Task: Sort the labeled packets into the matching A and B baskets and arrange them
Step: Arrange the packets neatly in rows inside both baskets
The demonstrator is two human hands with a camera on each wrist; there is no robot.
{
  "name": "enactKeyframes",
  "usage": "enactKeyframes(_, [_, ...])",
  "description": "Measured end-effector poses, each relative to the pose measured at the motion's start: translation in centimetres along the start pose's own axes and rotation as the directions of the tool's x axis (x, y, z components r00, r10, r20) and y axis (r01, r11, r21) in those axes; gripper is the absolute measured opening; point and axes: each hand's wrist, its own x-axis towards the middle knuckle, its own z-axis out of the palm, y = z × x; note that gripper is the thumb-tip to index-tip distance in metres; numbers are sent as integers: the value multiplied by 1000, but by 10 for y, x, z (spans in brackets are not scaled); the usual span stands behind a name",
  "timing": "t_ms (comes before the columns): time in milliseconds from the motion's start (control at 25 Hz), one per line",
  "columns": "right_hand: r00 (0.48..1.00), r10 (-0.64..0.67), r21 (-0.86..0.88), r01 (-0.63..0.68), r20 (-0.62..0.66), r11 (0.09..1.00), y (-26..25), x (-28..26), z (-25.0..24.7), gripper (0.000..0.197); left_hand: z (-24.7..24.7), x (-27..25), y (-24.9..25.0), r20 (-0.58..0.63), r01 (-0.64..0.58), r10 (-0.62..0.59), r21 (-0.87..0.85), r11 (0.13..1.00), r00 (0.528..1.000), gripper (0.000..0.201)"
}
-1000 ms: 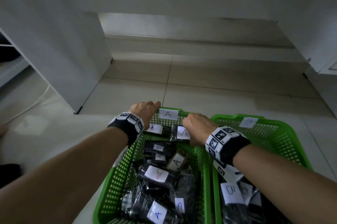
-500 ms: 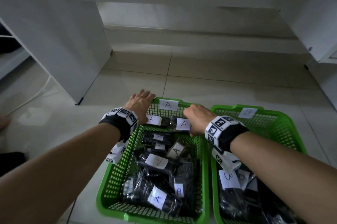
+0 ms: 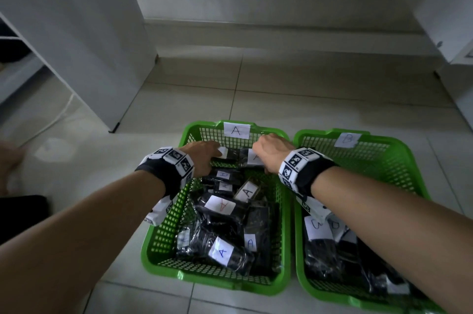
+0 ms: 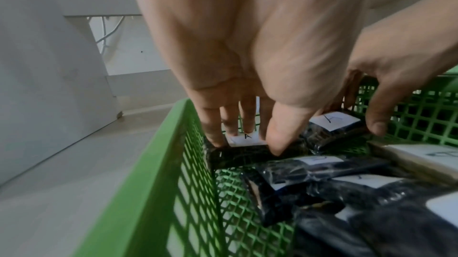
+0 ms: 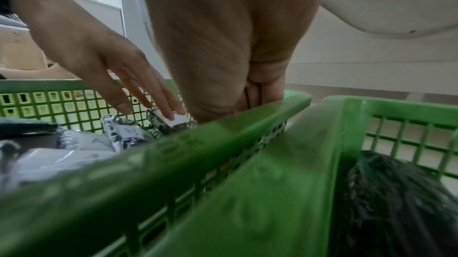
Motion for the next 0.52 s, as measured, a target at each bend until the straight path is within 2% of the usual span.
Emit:
enactKeyframes(40, [1000, 0, 17, 0, 20, 1000, 0, -1, -1, 14, 0, -4, 1, -13, -12, 12, -6, 1000, 1000, 57])
enactKeyframes(120, [1000, 3, 48, -4, 29, 999, 0, -3, -3, 15, 2, -13, 5, -123, -39, 32, -51, 998, 992, 49])
enactKeyframes(200, [999, 9, 63, -7, -38, 998, -2, -5, -1, 15, 9, -19, 11, -163, -80, 64, -90, 993, 984, 40])
enactKeyframes(320, [994, 15, 175, 5, -112, 985, -4, -6, 8, 19, 17, -21, 16, -67, -56, 48, -122, 991, 997, 41])
enactKeyframes(400, [999, -14, 291, 22, -29, 956, -5, -7, 11, 26, 18, -21, 15, -38, -31, 27, -114, 993, 999, 38])
enactKeyframes(520, [993, -70, 356, 31, 98, 934, -7, -4, 9, 41, 18, -25, 12, 15, -27, 29, -92, 995, 999, 33])
